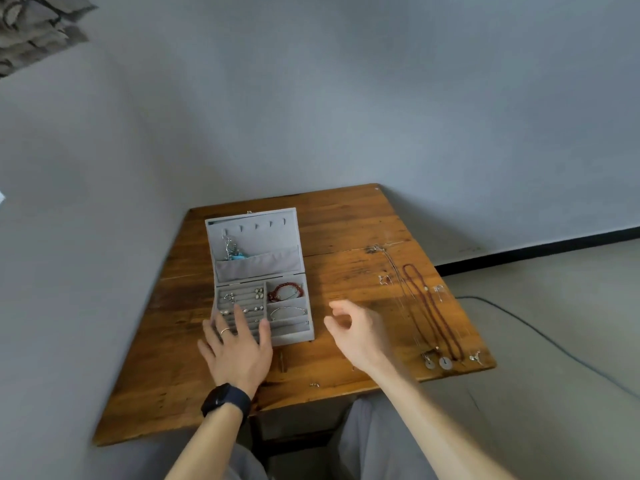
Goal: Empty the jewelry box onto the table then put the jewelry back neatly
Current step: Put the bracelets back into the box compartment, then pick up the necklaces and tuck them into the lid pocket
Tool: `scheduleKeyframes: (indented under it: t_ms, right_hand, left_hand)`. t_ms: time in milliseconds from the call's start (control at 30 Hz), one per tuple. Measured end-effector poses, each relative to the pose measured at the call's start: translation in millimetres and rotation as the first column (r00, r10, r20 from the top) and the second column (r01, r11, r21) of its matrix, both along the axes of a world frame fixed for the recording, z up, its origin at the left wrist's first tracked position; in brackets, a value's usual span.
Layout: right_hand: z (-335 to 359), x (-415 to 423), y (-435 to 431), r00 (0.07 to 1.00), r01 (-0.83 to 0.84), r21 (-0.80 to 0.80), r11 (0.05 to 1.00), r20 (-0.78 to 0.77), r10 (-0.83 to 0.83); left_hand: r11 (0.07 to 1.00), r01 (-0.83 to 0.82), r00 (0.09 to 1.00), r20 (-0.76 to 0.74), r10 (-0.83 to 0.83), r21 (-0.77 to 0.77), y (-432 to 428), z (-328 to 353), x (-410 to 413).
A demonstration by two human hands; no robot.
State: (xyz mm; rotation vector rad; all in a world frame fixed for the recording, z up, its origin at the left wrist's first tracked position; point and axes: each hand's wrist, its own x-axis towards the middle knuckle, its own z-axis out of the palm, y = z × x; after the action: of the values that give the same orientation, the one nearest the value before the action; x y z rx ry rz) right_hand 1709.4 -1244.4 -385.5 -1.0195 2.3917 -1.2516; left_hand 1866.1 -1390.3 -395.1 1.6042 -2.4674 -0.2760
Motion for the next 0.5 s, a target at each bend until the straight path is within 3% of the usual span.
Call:
scheduleKeyframes:
  t_ms: [100, 233, 333, 500]
  right_hand:
    - [-3.1, -1.4, 65.0, 0.990, 0.098, -0.043, 0.994, -0.097, -0.101]
    - [-14.2, -12.9, 138.1, 0.944, 0.275, -0.028, 0.961, -0.181, -0.276]
    - [-21.5, -29.5, 170.7, 0.905, 0.372, 0.043, 0.927, -0.238, -0.352]
    - [-30.0, -40.3, 184.6, 0.925, 0.316, 0.182, 0.931, -0.279, -0.260]
  left_hand:
    - [0.980, 0.168, 0.983, -0.054, -0.175, -0.105, 14.9, -1.4, -17.2]
    - [0.880, 0.432, 0.892, -0.053, -0.449, -0.199, 54.1, -3.6, -59.6]
    - [0.806, 0.585, 0.807, -0.035, -0.590, -0.091, 84.3, -6.6, -91.7]
    - [0.731, 0.663, 0.741, 0.002, -0.672, 0.162, 115.0, -17.5, -124.4]
